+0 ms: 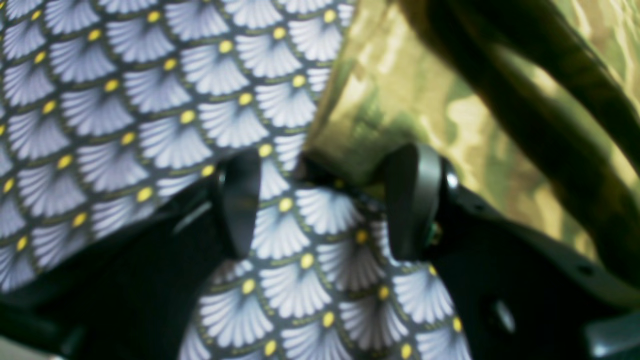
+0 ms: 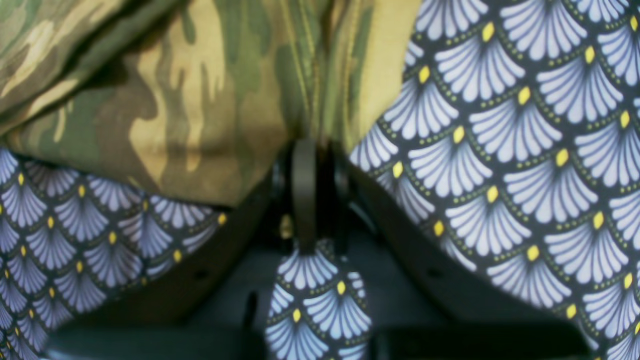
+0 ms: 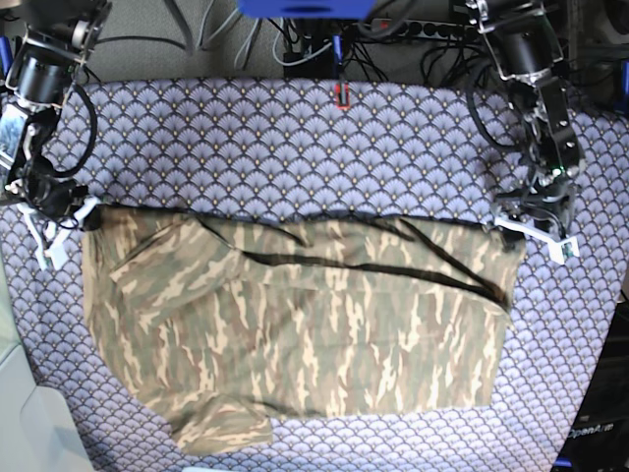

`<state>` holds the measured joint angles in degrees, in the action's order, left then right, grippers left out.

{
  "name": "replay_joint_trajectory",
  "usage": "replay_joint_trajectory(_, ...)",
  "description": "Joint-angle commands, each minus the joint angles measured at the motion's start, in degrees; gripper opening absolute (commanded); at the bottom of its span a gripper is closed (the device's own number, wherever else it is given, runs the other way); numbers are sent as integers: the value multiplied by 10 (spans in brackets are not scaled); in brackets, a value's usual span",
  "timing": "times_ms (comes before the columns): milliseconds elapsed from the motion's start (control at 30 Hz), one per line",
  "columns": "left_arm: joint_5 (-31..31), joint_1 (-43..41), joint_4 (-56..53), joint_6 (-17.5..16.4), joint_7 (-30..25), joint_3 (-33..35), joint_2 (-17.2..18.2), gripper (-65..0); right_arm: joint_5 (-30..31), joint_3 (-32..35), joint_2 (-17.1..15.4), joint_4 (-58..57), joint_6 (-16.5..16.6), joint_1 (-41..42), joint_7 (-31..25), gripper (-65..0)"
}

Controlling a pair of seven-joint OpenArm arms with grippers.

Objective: Fold the T-shirt properly
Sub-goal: 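Drag the folded edge back toward the robot with both grippers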

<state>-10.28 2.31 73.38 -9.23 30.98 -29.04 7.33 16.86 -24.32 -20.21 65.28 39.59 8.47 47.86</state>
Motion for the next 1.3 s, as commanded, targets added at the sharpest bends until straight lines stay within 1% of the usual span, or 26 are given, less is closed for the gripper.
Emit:
replay_joint_trajectory(0,-4,8,13,-5,-13,-1,-3,-266,-2,3,-4,4,4,1,15,-650)
replay_joint_trajectory(267,-4,10,12,-5,-16,-2,-6,-266,-2,3,-4,3,4,1,15,-650)
replay_joint_trajectory(433,-4,20,5,-5,-56,-2,-7,-266,-2,3,-4,2,4,1,15,-650)
replay_joint_trajectory(667,-4,27,4,-5,-61,2,-8,-267,-2,4,-4,1,4,1,17,-650)
replay_joint_trajectory(767,-4,30,-24,-5,-66,2,-8,-268,-2,4,-4,1,4,1,17,-650)
replay_joint_trajectory(967,-4,38,-80,-5,-112,2,-8,-270,-2,4,-4,0,4,0,18,-650)
replay_joint_trajectory(1100,-4,38,-87,-5,-114,2,-8,-271,-2,26,-7,0,4,0,18,-650)
replay_joint_trajectory(1133,-4,38,-87,-5,-117,2,-8,-277,-2,31,-7,0,4,0,18,-650)
replay_joint_trajectory(1167,-4,38,-85,-5,-117,2,-8,-298,-2,34,-7,0,4,0,18,-650)
replay_joint_trajectory(1200,-4,38,-85,-5,-116,2,-8,-334,-2,35,-7,0,4,0,18,-650)
replay_joint_trajectory(1267,-4,38,-87,-5,-116,2,-8,-439,-2,35,-6,0,4,0,19,-650)
